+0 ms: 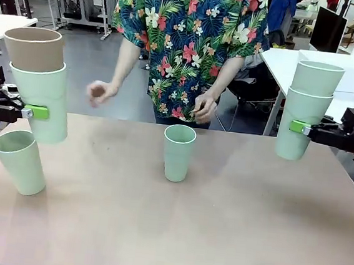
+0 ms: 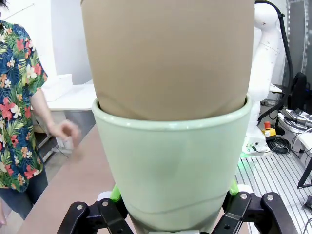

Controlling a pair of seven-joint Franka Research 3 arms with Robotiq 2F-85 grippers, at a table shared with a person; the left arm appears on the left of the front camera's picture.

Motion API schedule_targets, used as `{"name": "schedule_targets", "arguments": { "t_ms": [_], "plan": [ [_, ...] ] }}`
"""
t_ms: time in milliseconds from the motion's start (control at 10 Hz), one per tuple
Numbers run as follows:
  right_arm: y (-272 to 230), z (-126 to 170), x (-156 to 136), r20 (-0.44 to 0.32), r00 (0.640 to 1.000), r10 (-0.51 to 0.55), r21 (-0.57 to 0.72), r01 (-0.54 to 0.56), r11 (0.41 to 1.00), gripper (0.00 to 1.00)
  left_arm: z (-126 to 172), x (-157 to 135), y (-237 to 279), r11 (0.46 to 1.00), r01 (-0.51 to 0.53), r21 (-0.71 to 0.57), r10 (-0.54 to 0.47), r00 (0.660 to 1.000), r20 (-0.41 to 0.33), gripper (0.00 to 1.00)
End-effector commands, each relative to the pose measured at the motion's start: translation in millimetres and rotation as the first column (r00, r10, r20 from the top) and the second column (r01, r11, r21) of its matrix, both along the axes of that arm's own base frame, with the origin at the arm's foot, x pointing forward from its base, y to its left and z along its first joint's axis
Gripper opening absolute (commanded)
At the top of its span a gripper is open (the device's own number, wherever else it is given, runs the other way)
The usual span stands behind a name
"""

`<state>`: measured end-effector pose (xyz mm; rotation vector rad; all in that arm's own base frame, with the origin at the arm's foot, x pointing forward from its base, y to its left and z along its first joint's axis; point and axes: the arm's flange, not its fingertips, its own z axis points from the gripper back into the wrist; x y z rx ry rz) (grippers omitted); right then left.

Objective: Stack the cups and store them in the basket.
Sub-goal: Place the stack of Reusable plastic cups into the Pantry Basket.

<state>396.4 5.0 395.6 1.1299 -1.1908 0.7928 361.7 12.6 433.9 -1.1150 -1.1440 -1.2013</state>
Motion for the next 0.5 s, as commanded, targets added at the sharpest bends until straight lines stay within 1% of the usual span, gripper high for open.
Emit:
{"name": "schedule_targets", "arguments": {
  "t_ms": [0, 400],
  "plan": [
    [-0.1, 2.6, -0.1, 0.006, 1.000, -0.002, 0.002, 0.002, 1.000, 0.86, 2.2, -0.7, 0.0, 1.000, 0.001, -0.005, -0.001, 1.000, 0.007, 0.85],
    [-0.1, 2.6, -0.1, 0.006, 1.000, -0.002, 0.002, 0.002, 1.000, 0.86, 2.2, -0.7, 0.0, 1.000, 0.001, -0.005, -0.001, 1.000, 0.007, 0.85]
  ]
}}
